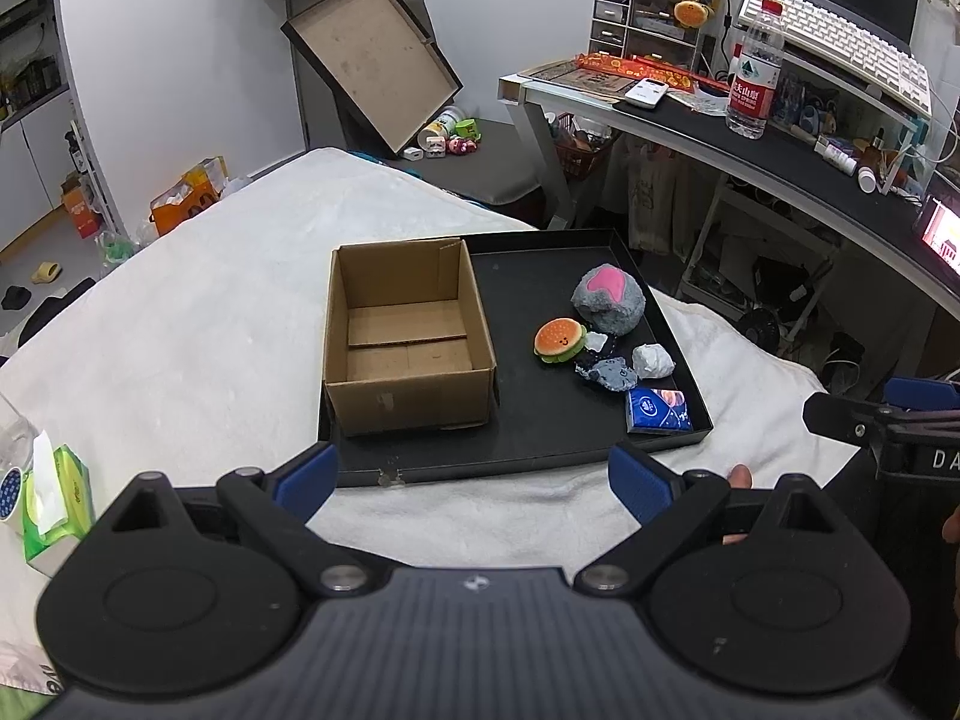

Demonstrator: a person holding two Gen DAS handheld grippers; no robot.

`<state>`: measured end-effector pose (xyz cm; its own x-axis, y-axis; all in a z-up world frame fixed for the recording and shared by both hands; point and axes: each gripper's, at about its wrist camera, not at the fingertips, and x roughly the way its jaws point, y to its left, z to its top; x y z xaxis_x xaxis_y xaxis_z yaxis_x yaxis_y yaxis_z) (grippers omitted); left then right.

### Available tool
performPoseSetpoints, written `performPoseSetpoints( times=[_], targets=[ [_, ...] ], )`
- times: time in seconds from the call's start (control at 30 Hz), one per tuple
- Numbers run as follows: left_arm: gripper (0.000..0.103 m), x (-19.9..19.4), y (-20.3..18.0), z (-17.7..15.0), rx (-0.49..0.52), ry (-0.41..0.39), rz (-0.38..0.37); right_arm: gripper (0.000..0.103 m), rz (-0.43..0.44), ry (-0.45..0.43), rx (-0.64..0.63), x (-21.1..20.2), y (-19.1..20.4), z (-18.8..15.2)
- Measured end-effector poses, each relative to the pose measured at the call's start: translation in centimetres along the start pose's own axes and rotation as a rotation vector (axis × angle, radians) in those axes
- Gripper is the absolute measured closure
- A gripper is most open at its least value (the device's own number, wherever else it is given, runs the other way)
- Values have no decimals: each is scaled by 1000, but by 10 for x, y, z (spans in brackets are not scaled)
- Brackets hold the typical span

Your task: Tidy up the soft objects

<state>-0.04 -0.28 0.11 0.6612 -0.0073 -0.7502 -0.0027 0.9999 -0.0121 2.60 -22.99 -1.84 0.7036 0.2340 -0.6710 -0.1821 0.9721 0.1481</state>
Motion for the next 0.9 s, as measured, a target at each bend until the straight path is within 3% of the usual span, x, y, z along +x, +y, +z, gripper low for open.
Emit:
performPoseSetpoints(
  times=[0.9],
  targets=[
    [7, 9, 7, 11, -31, -17, 21, 0, 8, 4, -17, 16, 2, 13]
  ],
)
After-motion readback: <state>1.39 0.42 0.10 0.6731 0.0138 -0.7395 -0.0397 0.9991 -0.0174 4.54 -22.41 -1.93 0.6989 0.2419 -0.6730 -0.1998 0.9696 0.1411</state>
